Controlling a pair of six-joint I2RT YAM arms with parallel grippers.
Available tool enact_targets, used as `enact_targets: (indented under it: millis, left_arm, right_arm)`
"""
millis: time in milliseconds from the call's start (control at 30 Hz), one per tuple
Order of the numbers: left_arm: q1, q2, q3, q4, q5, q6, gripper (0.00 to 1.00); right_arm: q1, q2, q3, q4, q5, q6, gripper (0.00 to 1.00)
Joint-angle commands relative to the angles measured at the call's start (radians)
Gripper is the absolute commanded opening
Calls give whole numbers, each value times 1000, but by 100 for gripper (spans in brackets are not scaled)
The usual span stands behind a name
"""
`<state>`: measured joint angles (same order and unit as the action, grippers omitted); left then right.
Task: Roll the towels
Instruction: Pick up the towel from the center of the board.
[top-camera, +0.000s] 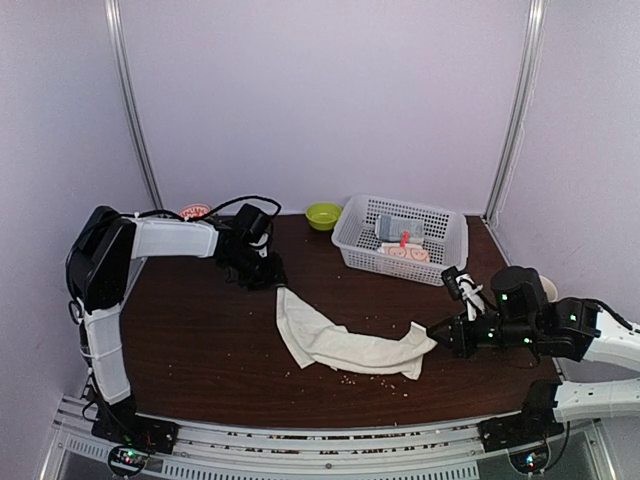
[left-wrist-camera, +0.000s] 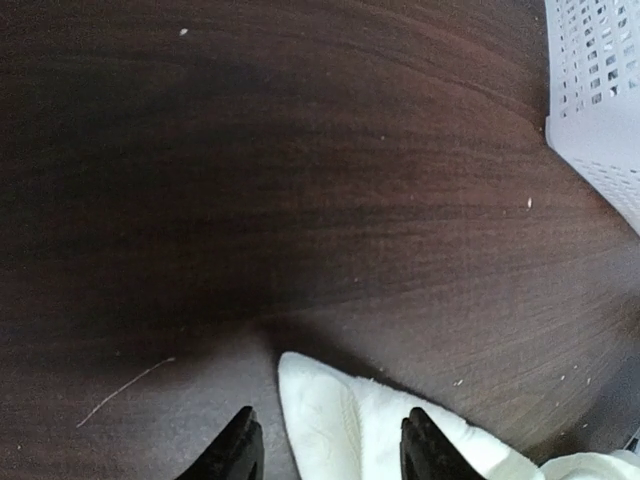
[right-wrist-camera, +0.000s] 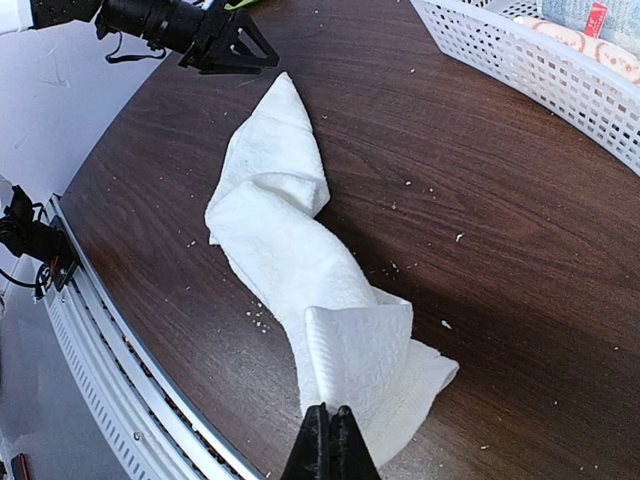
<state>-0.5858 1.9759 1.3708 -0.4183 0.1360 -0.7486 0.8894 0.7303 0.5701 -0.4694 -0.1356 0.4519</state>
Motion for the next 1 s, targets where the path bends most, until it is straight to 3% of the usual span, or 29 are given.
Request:
enact_targets:
  millis: [0,167,367,433,533,567,700,967]
  left_arm:
    - [6,50,79,-6,68,-40,49]
    - [5,112,126,-60,53,-25,48]
    - [4,148,139,-63,77,-25,37]
    - [4,161,145,-63,82,-24,30]
    - [4,164,146,-52,86,-23,2]
    - [5,150,138,-41,84,-27,0]
    - [6,-21,64,14,6,-38,0]
    - [9,-620,-88,-57,-222,12,0]
  right_arm:
    - [-6,-19,1,18,12,13,0]
    - [-6,-19,11,14,16,16,0]
    - [-5,-20,17,7,23,16,0]
    - [-6,-19,22,7,24,17,0]
    - [-5,-20,34,4,26,16,0]
    - [-5,-20,38,3,31,15,0]
    - [-6,-17,81,24,64,13,0]
    - [-5,43,242,183,169,-36,0]
